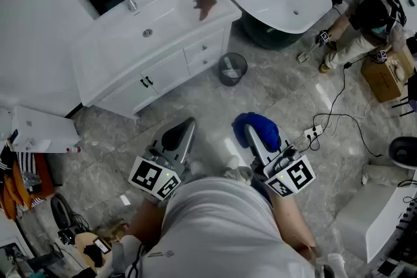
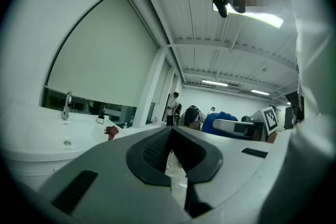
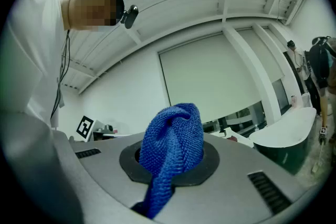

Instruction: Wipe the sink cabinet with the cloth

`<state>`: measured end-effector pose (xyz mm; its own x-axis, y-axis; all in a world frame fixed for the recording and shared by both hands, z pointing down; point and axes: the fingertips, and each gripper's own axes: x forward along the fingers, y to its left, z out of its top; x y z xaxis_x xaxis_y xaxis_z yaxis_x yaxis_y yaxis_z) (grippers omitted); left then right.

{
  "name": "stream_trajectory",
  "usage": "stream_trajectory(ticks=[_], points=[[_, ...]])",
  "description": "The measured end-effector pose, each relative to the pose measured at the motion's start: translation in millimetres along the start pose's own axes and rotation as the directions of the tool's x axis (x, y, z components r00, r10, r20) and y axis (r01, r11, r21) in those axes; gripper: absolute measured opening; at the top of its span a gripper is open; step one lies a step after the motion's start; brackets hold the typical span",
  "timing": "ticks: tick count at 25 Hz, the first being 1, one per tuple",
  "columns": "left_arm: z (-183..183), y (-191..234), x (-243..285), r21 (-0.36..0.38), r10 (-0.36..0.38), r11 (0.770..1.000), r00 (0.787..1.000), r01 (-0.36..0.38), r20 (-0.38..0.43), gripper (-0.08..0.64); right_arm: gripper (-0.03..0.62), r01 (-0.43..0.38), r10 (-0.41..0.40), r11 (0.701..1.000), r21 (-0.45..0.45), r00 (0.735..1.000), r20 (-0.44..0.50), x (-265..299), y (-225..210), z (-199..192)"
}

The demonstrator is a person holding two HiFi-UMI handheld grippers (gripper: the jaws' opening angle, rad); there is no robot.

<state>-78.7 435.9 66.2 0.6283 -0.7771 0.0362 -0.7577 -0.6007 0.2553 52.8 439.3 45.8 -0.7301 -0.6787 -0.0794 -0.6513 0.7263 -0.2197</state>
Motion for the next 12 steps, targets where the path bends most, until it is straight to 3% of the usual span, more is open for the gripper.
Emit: stream_trajectory(ticks=[3, 7, 12], points=[[-7, -7, 12, 0.025, -0.014, 1.000, 1.000, 0.015, -0.025, 0.011, 0.040, 0.008, -0.008, 1.000, -0.013, 1.000, -0.004, -5, -12, 1], [-8, -8, 29, -0.013, -0.013, 1.000, 1.000, 0.013, -0.027, 0.011, 0.040, 0.017, -0.017, 1.000, -0.006, 1.000, 0.000, -12, -33, 3], [-15, -16, 48, 0.008, 0.008, 1.000, 0.998, -0.007, -0.064, 0.011, 0.040, 0.024, -0.024, 0.999, 0.025, 1.000, 0.005, -24, -59, 1]])
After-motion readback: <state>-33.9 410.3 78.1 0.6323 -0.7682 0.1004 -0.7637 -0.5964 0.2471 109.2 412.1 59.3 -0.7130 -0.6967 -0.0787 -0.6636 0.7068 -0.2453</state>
